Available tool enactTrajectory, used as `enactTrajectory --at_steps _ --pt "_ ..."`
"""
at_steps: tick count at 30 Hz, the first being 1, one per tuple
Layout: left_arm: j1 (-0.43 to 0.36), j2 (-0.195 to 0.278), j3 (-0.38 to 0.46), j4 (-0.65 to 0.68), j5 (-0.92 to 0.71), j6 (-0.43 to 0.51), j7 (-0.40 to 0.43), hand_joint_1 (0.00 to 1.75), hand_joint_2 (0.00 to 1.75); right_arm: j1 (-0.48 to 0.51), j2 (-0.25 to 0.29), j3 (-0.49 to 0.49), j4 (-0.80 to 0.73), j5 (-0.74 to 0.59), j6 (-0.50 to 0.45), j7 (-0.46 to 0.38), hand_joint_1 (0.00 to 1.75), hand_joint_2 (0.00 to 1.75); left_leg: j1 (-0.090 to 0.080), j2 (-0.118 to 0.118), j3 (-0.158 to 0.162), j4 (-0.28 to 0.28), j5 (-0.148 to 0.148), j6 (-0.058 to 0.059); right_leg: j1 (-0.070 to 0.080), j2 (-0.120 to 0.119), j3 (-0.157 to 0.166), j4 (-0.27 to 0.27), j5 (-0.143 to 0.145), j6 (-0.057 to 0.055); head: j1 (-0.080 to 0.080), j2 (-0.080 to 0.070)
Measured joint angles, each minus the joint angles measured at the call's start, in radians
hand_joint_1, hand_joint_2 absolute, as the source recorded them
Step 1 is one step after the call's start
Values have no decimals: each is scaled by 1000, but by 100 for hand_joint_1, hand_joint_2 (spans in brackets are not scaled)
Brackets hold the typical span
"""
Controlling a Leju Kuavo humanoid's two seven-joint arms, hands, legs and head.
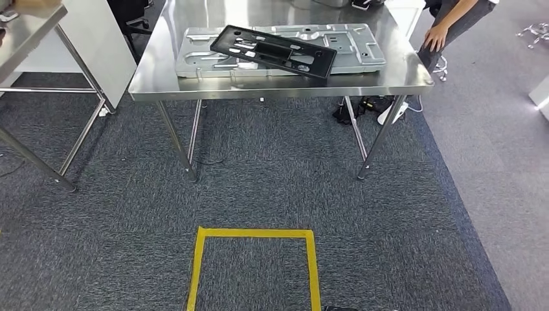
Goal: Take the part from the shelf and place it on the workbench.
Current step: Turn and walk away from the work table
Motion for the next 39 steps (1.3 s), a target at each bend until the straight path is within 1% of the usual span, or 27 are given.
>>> enactTrajectory --at_steps 2,4,5,6,7,8,10,11,13,14,16,17,19,21,22,23,24,26,28,29,31,32,33,36,37,38,39 --pt "0 1 -9 0 -2 -1 4 0 0 8 0 -16 2 -23 13 -21 0 0 -1 20 -20 -5 23 20 -4 4 -13 8 -14 10 1 0" --pt "-1 1 -15 0 -2 -1 8 0 0 16 1 -30 4 -34 11 -31 0 0 -3 39 -47 -8 47 40 -6 0 -40 86 -107 12 2 0" --pt "-1 1 -17 0 -1 0 9 0 0 19 1 -35 4 -35 2 -33 0 0 -7 47 -64 -6 59 46 -5 -3 -55 149 -161 12 3 0" --pt "-1 1 -18 0 1 0 9 0 0 21 1 -38 4 -34 -12 -36 0 0 -12 57 -81 -3 70 51 -4 -3 -66 214 -195 12 3 0" --pt "-1 1 -18 0 3 1 9 0 0 23 1 -41 4 -33 -25 -39 0 0 -16 67 -99 1 81 53 -2 -3 -67 264 -201 13 3 0" --pt "-1 1 -19 0 5 2 9 0 0 23 1 -44 4 -31 -34 -42 0 0 -21 77 -118 8 91 54 1 -4 -55 286 -182 11 3 0" --pt "-1 1 -22 0 6 2 9 0 0 23 2 -51 5 -31 -26 -47 0 0 -27 96 -155 26 106 53 8 -19 23 230 -125 3 3 0" --pt "-2 0 -25 0 6 1 9 0 0 22 1 -54 5 -34 -13 -46 0 0 -30 104 -170 37 112 51 15 -41 84 157 -124 -5 3 0" --pt "-5 0 -33 0 6 -1 10 0 0 18 1 -60 4 -47 17 -43 0 0 -33 122 -184 51 122 45 27 -81 176 20 -160 -19 3 0" --pt "-6 0 -37 0 6 -2 11 0 0 17 1 -64 5 -54 30 -42 0 0 -32 132 -186 53 128 40 31 -88 193 -16 -175 -25 2 0" --pt "-10 1 -43 0 6 -3 12 0 0 19 1 -74 6 -70 51 -37 0 0 -29 143 -187 51 140 28 30 -72 183 -32 -159 -38 3 0" --pt "-11 1 -45 0 7 -4 12 0 0 20 1 -78 7 -77 60 -34 0 0 -26 129 -191 59 125 20 27 -63 174 -37 -145 -44 3 0" --pt "-10 2 -49 0 7 -4 13 0 0 21 2 -86 9 -89 74 -26 0 0 -19 79 -207 121 40 3 20 -46 147 -44 -113 -53 3 0" --pt "-9 3 -53 0 7 -1 13 0 0 23 2 -95 10 -101 82 -18 0 0 -12 47 -225 235 -56 -7 18 -23 110 -42 -83 -55 2 0" --pt "-8 3 -56 0 8 2 12 0 0 25 3 -100 10 -108 82 -12 0 0 -9 42 -226 283 -71 -10 17 -11 91 -39 -69 -53 2 0" --pt "-7 3 -58 0 9 7 12 0 0 28 5 -104 11 -114 79 -5 0 0 -7 41 -214 306 -61 -12 16 1 71 -34 -56 -50 2 0" --pt "-5 1 -60 0 10 13 10 0 0 32 7 -109 13 -118 77 2 0 0 -5 38 -187 295 -33 -12 13 13 51 -28 -44 -46 2 0" --pt "3 -3 -62 0 10 26 5 0 0 42 9 -116 16 -124 80 6 0 0 0 12 -89 179 10 -11 10 34 16 -13 -24 -36 2 0" --pt "14 -10 -65 1 10 36 -2 0 0 53 9 -121 19 -125 94 -1 0 0 1 -25 0 42 -5 -2 10 54 -6 -3 -6 -23 2 0" --pt "19 -14 -66 1 10 40 -4 0 0 57 8 -125 20 -125 99 -5 0 0 -1 -34 20 6 -17 3 10 64 -12 -3 5 -16 2 0" --pt "24 -22 -67 2 10 43 -8 0 0 67 5 -129 26 -125 103 -9 0 0 -4 -18 13 -3 -9 19 8 78 -18 -7 25 -1 3 0" --pt "24 -25 -68 2 9 44 -9 0 0 72 4 -131 29 -126 104 -9 0 0 -4 -6 5 -4 1 28 8 70 -24 -1 15 3 3 0" --pt "24 -29 -69 2 8 45 -10 0 0 75 2 -133 32 -126 105 -9 0 0 -4 7 -6 -6 13 39 6 54 -33 21 -17 7 3 0" --pt "30 -35 -74 2 5 50 -15 0 0 76 4 -138 35 -126 90 -1 0 0 -10 47 -51 -4 49 57 3 2 -72 186 -173 15 3 0" --pt "32 -36 -76 2 4 50 -17 0 0 75 7 -139 35 -126 77 5 0 0 -12 61 -67 -1 60 57 2 -2 -78 245 -194 19 3 0" --pt "33 -37 -78 2 3 50 -19 0 0 74 11 -140 35 -125 66 12 0 0 -15 74 -86 4 70 57 2 -3 -73 282 -188 21 3 0" --pt "32 -38 -80 2 3 49 -21 0 0 75 14 -142 35 -125 58 17 0 0 -16 87 -105 11 79 55 2 -5 -53 289 -161 22 3 0"
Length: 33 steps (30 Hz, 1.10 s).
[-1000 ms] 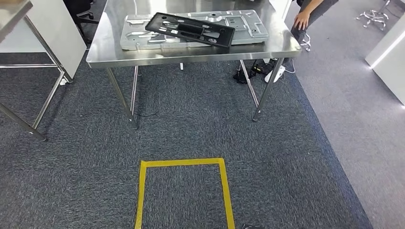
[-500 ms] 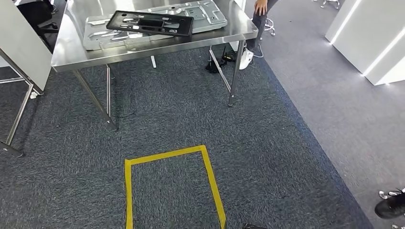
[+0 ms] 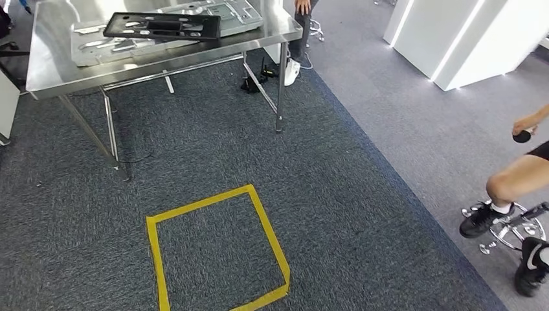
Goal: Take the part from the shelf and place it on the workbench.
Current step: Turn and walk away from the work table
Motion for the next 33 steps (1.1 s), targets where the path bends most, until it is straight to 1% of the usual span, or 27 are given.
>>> enactTrajectory --at_steps 2,4,5,6,7,8,9,11,12,13,14,15,16,17,18,20,21,23,24,25,26,27,28,29,31,32,33 --pt "-2 -2 -5 0 -2 -4 -4 0 0 0 4 -4 0 0 -10 7 0 0 -3 21 -37 18 15 -5 1 -20 94 -83 46 -4 0 0" --pt "-5 -2 -10 0 -5 -14 -6 0 0 -5 8 -9 -1 0 -24 16 0 0 -6 40 -59 35 26 -14 9 -54 207 -232 21 -15 0 0" --pt "-8 -2 -13 0 -7 -20 -6 0 0 -8 11 -10 -1 0 -29 21 0 0 -7 50 -64 39 33 -19 14 -64 237 -284 2 -23 0 0" --pt "-11 -2 -15 0 -9 -24 -6 0 0 -9 13 -12 -1 0 -31 23 0 0 -7 60 -67 40 41 -25 18 -62 245 -312 -5 -32 0 0" --pt "-14 -2 -18 0 -11 -28 -6 0 0 -9 15 -13 0 -1 -31 24 0 0 -6 68 -70 38 50 -31 18 -55 237 -318 1 -42 0 0" --pt "-18 -2 -20 0 -12 -31 -6 0 0 -8 17 -15 1 -1 -29 25 0 0 -4 61 -74 42 45 -39 17 -47 226 -321 14 -50 0 0" --pt "-20 -2 -23 0 -13 -34 -6 0 0 -7 19 -16 2 -2 -26 25 0 0 -2 41 -81 56 22 -46 14 -40 213 -323 28 -59 0 0" --pt "-20 -1 -28 0 -14 -41 -6 0 0 -8 22 -19 3 -4 -20 25 0 0 2 -17 -103 137 -76 -58 12 -25 181 -324 57 -71 0 0" --pt "-19 0 -31 0 -14 -44 -6 0 0 -8 22 -19 3 -5 -17 25 0 0 4 -35 -113 197 -126 -61 12 -15 162 -322 72 -74 0 0" --pt "-19 0 -33 0 -15 -48 -6 0 0 -8 23 -20 3 -7 -14 23 0 0 4 -44 -118 254 -156 -62 13 -3 142 -319 86 -75 0 0" --pt "-20 1 -35 0 -15 -52 -6 0 0 -8 23 -21 3 -8 -11 22 0 0 5 -48 -113 290 -160 -62 13 9 122 -314 100 -74 0 0" --pt "-22 2 -36 0 -15 -55 -6 0 0 -7 23 -22 3 -9 -8 21 0 0 5 -49 -95 297 -141 -60 13 20 102 -309 113 -72 -1 0" --pt "-25 2 -38 0 -15 -58 -6 0 0 -7 23 -24 3 -10 -5 21 0 0 6 -53 -61 269 -111 -58 13 31 83 -304 125 -69 -1 0" --pt "-29 3 -40 0 -15 -60 -6 0 0 -7 23 -26 3 -10 -3 20 0 0 6 -67 -10 209 -86 -54 12 42 65 -297 137 -66 -1 0" --pt "-32 4 -42 -1 -15 -62 -5 0 0 -8 24 -27 3 -10 -1 20 0 0 6 -89 46 132 -79 -49 12 53 49 -290 148 -62 -1 0" --pt "-36 7 -45 -2 -14 -63 -5 0 0 -9 25 -30 3 -11 -1 18 0 0 5 -126 122 12 -94 -40 13 74 30 -284 170 -51 0 0" --pt "-38 8 -46 -2 -14 -63 -5 0 0 -9 25 -32 2 -11 -1 18 0 0 3 -129 133 -13 -102 -35 13 83 26 -286 181 -44 0 0" --pt "-41 7 -49 -2 -14 -65 -5 0 0 -4 24 -34 4 -11 -1 16 0 0 4 -104 122 -20 -86 -25 12 100 18 -293 200 -31 0 0" --pt "-44 7 -52 -2 -14 -67 -5 0 0 -2 24 -36 5 -11 0 16 0 0 5 -91 112 -23 -73 -16 13 91 9 -284 185 -26 3 0" --pt "-46 6 -54 -3 -14 -68 -5 0 0 -1 24 -36 6 -11 1 16 0 0 7 -76 98 -28 -57 -8 15 73 -4 -256 147 -22 6 0" --pt "-47 6 -55 -3 -14 -70 -5 0 0 -2 23 -37 7 -11 3 16 0 0 7 -62 83 -30 -42 -2 14 48 -18 -208 90 -19 9 0" --pt "-46 6 -57 -3 -13 -71 -4 0 0 -3 24 -37 7 -11 6 16 0 0 4 -50 68 -31 -29 2 14 25 -30 -147 32 -15 11 0" --pt "-45 6 -58 -3 -12 -73 -3 0 0 -5 24 -37 7 -12 9 16 0 0 2 -36 52 -28 -18 2 12 12 -40 -83 -6 -10 11 0" --pt "-46 6 -60 -3 -12 -75 -3 0 0 -5 24 -38 7 -13 12 16 0 0 0 -21 36 -23 -9 1 8 6 -41 -31 -15 -6 11 0" --pt "-51 6 -63 -4 -9 -83 -2 0 0 -6 24 -39 7 -14 18 15 0 0 -1 6 -1 -8 8 -3 1 -3 -1 -12 31 0 11 0" --pt "-55 6 -64 -4 -5 -90 -1 0 0 -7 24 -39 7 -15 19 14 0 0 -1 17 -20 1 14 -6 -2 -12 45 -53 56 2 11 0" --pt "-59 8 -65 -4 1 -99 -3 0 0 -8 23 -40 6 -15 21 14 0 0 -1 27 -35 11 18 -10 -4 -32 106 -124 56 3 11 0"
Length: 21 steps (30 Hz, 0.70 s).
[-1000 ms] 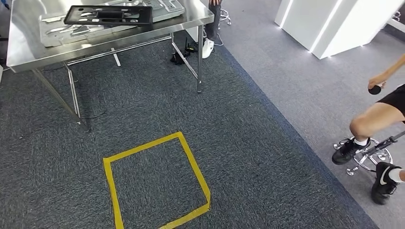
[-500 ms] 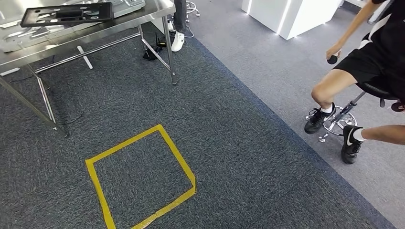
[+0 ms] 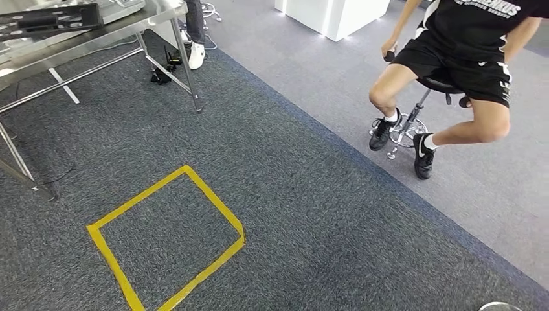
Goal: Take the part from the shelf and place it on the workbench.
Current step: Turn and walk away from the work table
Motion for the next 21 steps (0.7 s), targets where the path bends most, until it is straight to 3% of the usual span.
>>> enactTrajectory --at_steps 2,3,5,7,9,10,11,12,13,14,16,17,18,20,21 --pt "-7 2 -3 -1 16 -25 -8 0 0 -4 -1 -1 -2 -1 9 -6 0 0 -1 18 -14 15 4 -11 7 -32 96 -136 -37 -14 -1 0" --pt "-10 3 -5 -2 22 -35 -13 0 0 -6 -2 -1 -4 -2 22 -15 0 0 0 27 -15 18 8 -19 12 -39 117 -175 -56 -25 -1 0" --pt "-17 -1 -13 -2 30 -38 -14 0 0 -12 25 -2 -5 -9 23 -6 0 0 6 38 -12 18 16 -36 18 -23 112 -193 -48 -50 -1 0" --pt "-21 -7 -20 -2 37 -24 -3 0 0 -32 93 -4 -6 -15 -45 56 0 0 14 -1 -27 51 -17 -53 20 -4 98 -200 -25 -74 -1 0" --pt "-22 -10 -21 -2 41 -14 6 0 0 -59 168 -5 -9 -18 -109 107 0 0 18 -57 -64 155 -102 -60 23 21 74 -201 -2 -90 -2 0" --pt "-22 -12 -21 -2 41 -12 8 0 0 -68 198 -5 -10 -19 -122 115 0 0 17 -70 -84 220 -141 -60 26 35 62 -199 7 -94 -2 0" --pt "-23 -12 -21 -2 42 -11 11 0 0 -74 226 -5 -12 -18 -130 123 0 0 17 -76 -96 268 -162 -59 29 48 51 -197 14 -95 -3 0" --pt "-24 -13 -22 -2 43 -9 13 0 0 -77 244 -5 -14 -18 -136 130 0 0 16 -77 -92 285 -162 -57 31 60 43 -194 19 -95 -3 0" --pt "-25 -14 -23 -2 45 -8 16 0 0 -79 261 -5 -16 -18 -141 136 0 0 16 -80 -70 262 -143 -53 32 72 37 -191 23 -94 -3 0" --pt "-26 -14 -24 -3 47 -7 18 0 0 -80 271 -6 -18 -18 -143 140 0 0 15 -86 -32 205 -113 -48 33 82 33 -187 26 -93 -3 0" --pt "-26 -12 -27 -3 50 -6 18 0 0 -83 281 -8 -21 -20 -143 143 0 0 15 -122 50 67 -66 -38 34 100 25 -179 31 -89 -2 0" --pt "-25 -11 -28 -4 50 -5 18 0 0 -85 285 -10 -22 -21 -143 144 0 0 14 -137 73 24 -56 -35 34 109 19 -176 34 -85 -2 0" --pt "-25 -10 -29 -4 51 -5 18 0 0 -86 290 -11 -23 -22 -143 145 0 0 12 -146 84 2 -55 -33 32 119 13 -174 38 -80 -2 0" --pt "-28 -11 -33 -4 53 -6 18 0 0 -88 300 -12 -25 -24 -144 145 0 0 12 -132 87 -11 -49 -27 31 137 6 -172 46 -67 -2 0" --pt "-31 -13 -37 -4 55 -6 18 0 0 -88 302 -13 -26 -25 -145 145 0 0 14 -120 89 -20 -43 -21 32 132 1 -166 43 -61 -2 0"
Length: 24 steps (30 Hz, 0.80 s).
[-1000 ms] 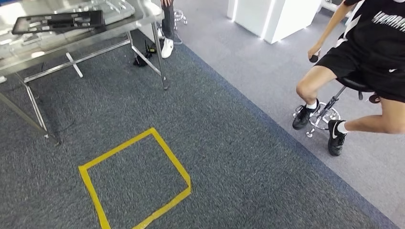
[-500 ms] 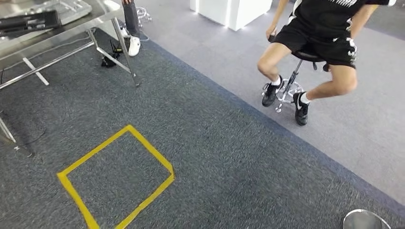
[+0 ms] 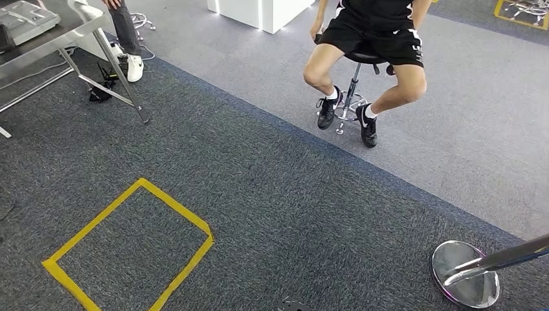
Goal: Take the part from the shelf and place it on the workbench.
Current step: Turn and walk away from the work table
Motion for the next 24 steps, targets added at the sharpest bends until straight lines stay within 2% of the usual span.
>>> enactTrajectory --at_steps 2,4,5,6,7,8,9,11,12,14,15,16,17,19,20,21,22,23,24 --pt "-4 -3 -6 0 5 -1 0 0 0 -3 1 -2 -2 -2 -1 2 0 0 5 24 1 -15 11 11 2 -37 -29 57 -39 10 2 0" --pt "-5 -4 -10 0 12 3 0 0 0 -5 0 -2 -5 4 -13 8 0 0 2 51 -4 -15 14 15 -2 -76 -87 180 -105 19 3 0" --pt "-5 -4 -11 0 15 6 0 0 0 -6 0 -2 -6 8 -23 12 0 0 2 65 -8 -13 14 16 -6 -84 -111 234 -126 24 3 0" --pt "-6 -4 -12 0 18 10 0 0 0 -6 0 -2 -6 13 -33 17 0 0 2 79 -10 -11 14 15 -11 -90 -121 261 -129 28 3 0" --pt "-9 -5 -15 0 21 14 2 0 0 -6 0 -2 -6 17 -40 21 0 0 2 91 -12 -9 14 14 -15 -96 -111 248 -113 32 3 0" --pt "-12 -5 -17 0 22 16 4 0 0 -6 -1 -2 -7 19 -45 24 0 0 3 102 -14 -4 12 12 -20 -107 -82 200 -83 34 3 0" --pt "-16 -5 -21 0 24 17 6 0 0 -7 -3 -2 -8 20 -48 26 0 0 4 111 -15 2 9 7 -23 -127 -44 133 -54 37 3 0" --pt "-22 -1 -29 -1 25 9 7 0 0 -9 -10 -2 -11 22 -43 22 0 0 0 128 -19 15 0 -6 -20 -163 8 31 -24 30 3 0" --pt "-23 2 -33 -1 25 4 4 0 0 -7 -17 -2 -13 23 -28 6 0 0 -3 136 -20 19 -3 -13 -17 -171 15 12 -24 24 3 0" --pt "-22 8 -39 -2 23 0 -6 0 0 8 -57 0 -14 27 34 -68 0 0 -5 152 -17 20 -6 -24 -15 -154 11 9 -23 10 2 0" --pt "-21 10 -44 -2 22 4 -12 0 0 18 -80 2 -14 28 59 -103 0 0 -3 149 -17 24 -12 -29 -15 -144 12 6 -21 5 2 0" --pt "-19 13 -50 -2 21 8 -17 0 0 26 -99 3 -13 27 75 -122 0 0 0 132 -22 40 -27 -34 -16 -135 12 2 -18 -2 2 0" --pt "-16 16 -56 -2 21 9 -21 0 0 30 -112 4 -12 24 81 -125 0 0 3 108 -37 75 -52 -38 -18 -126 11 -1 -14 -9 2 0" --pt "-7 25 -67 -2 24 1 -23 0 0 32 -133 4 -12 21 103 -129 0 0 6 60 -94 197 -120 -41 -17 -103 5 -2 -9 -19 2 0" --pt "-1 28 -71 -2 26 -7 -23 0 0 36 -149 4 -12 22 121 -144 0 0 7 51 -123 258 -144 -40 -15 -90 2 -1 -8 -21 2 0" --pt "5 30 -77 -1 25 -19 -23 0 0 42 -165 4 -11 26 135 -160 0 0 7 47 -142 296 -150 -39 -14 -76 0 1 -7 -22 2 0" --pt "9 33 -84 -1 22 -37 -25 0 0 49 -180 6 -9 33 143 -174 0 0 7 44 -145 297 -136 -36 -12 -64 -1 3 -7 -22 2 0" --pt "13 37 -92 -1 18 -59 -28 0 0 57 -194 9 -7 45 143 -182 0 0 7 41 -131 262 -105 -33 -11 -52 -1 5 -7 -22 2 0" --pt "16 44 -101 -1 12 -83 -31 0 0 64 -208 14 -4 60 137 -184 0 0 7 28 -104 199 -66 -29 -11 -40 -1 7 -8 -21 2 0"
